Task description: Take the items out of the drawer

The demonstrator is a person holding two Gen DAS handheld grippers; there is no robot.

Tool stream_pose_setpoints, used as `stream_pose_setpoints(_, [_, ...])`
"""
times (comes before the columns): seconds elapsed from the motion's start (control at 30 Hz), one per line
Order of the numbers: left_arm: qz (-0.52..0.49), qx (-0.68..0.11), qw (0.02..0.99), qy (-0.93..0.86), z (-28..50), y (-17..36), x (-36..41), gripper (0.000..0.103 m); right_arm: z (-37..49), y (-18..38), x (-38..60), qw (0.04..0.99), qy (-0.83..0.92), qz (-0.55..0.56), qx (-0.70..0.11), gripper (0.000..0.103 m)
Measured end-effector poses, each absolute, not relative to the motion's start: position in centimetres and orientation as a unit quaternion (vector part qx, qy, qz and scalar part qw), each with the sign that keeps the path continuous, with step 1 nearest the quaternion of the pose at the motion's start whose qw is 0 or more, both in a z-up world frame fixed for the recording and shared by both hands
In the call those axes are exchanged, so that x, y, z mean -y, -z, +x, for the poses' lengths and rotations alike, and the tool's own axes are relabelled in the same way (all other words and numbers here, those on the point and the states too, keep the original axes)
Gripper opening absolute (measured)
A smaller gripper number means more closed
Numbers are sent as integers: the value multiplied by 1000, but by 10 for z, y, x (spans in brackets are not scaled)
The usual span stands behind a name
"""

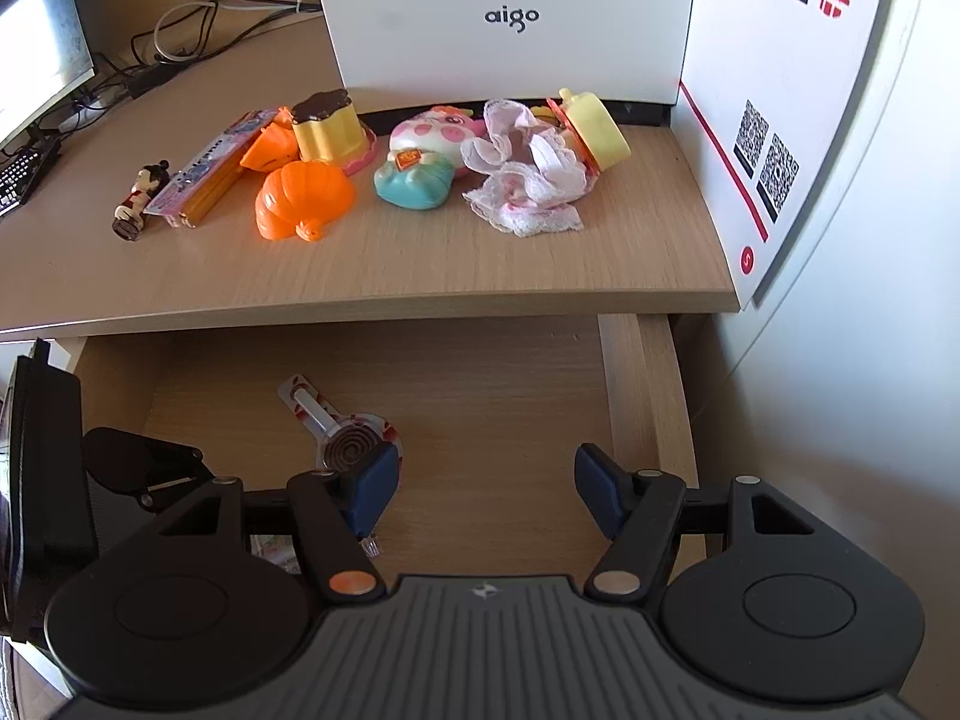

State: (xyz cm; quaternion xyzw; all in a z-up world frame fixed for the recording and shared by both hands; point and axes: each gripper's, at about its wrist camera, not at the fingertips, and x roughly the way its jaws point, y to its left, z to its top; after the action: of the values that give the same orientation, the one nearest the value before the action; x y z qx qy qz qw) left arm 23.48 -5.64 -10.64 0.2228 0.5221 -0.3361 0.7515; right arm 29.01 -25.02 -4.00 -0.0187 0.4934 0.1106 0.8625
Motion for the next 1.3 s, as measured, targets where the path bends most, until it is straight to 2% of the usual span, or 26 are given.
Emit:
stream_pose_setpoints(0.33, [229,-505,763,333,233,103,52,51,292,47,248,859,-109,-24,-500,66])
stream_pose_setpoints(0.37, [228,-506,761,334,236,102,54,50,293,47,248,859,-107,-27,-499,66])
stream_pose_setpoints(0.43, [221,-515,760,329,242,99,52,39,297,48,249,860,-103,-30,-499,66])
stream_pose_setpoints(0.57, [167,-536,768,306,256,76,31,36,300,49,247,858,-120,-29,-499,66])
stream_pose_setpoints(0.9, [-10,-504,844,184,217,-11,-64,36,316,89,177,821,-232,-106,-511,67])
stream_pose_setpoints(1.13, [-75,-493,856,136,202,-19,-101,36,328,117,126,809,-276,-194,-482,65])
stream_pose_setpoints(1.23, [-89,-495,855,125,202,-23,-113,36,333,127,117,803,-279,-204,-486,58])
stream_pose_setpoints(1.3, [-92,-495,856,122,201,-22,-111,36,334,130,115,803,-277,-206,-486,57])
